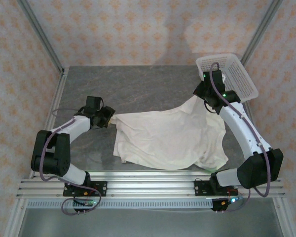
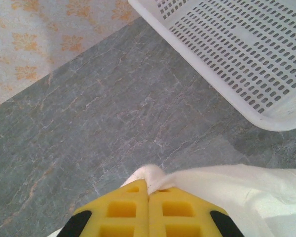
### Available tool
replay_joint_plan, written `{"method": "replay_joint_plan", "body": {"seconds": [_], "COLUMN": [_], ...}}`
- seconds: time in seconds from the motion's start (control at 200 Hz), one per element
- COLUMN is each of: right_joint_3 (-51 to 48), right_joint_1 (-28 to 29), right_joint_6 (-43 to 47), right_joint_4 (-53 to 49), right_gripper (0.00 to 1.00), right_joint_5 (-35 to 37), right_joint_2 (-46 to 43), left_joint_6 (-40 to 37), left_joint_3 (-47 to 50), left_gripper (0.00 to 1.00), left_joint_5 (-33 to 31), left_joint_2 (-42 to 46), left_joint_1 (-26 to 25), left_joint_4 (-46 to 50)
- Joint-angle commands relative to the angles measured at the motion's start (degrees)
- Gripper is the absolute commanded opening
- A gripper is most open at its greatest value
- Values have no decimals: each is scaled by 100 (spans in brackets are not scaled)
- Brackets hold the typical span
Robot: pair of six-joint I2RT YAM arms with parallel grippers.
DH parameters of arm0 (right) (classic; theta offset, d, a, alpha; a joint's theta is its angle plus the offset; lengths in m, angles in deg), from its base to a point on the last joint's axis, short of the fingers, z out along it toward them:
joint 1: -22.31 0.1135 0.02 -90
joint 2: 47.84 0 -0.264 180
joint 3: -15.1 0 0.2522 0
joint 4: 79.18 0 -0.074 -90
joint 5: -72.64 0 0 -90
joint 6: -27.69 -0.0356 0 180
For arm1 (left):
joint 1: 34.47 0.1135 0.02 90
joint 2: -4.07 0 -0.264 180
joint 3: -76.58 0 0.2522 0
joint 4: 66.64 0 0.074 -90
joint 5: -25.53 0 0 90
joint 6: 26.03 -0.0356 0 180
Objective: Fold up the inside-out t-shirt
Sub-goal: Flatten out the T-shirt at the center of the table.
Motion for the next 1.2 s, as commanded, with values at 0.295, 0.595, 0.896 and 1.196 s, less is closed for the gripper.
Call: {"method": "replay_joint_plan", "body": {"seconds": [0.295,0.595,0.896,1.196], "right_joint_3": [-42,39,694,1936], "right_joint_1": [-33,-33,-34,-33], "right_joint_6": [-45,-47,-290,-353], "right_joint_4": [137,11,-161,-241], "right_gripper": [0,0,0,0], "right_joint_5": [-86,-147,157,666], "right_joint_2": [-133,-156,-935,-1629], "left_joint_6": [1833,1893,-471,-1451], "left_joint_3": [114,-114,-1587,-2923], "left_gripper": [51,5,0,0], "left_joint_5": [255,527,-404,-1142], "left_joint_2": [-577,-853,978,2511], "left_joint_1": [88,227,295,300], "left_joint_4": [-1188,-1600,1865,3725]}}
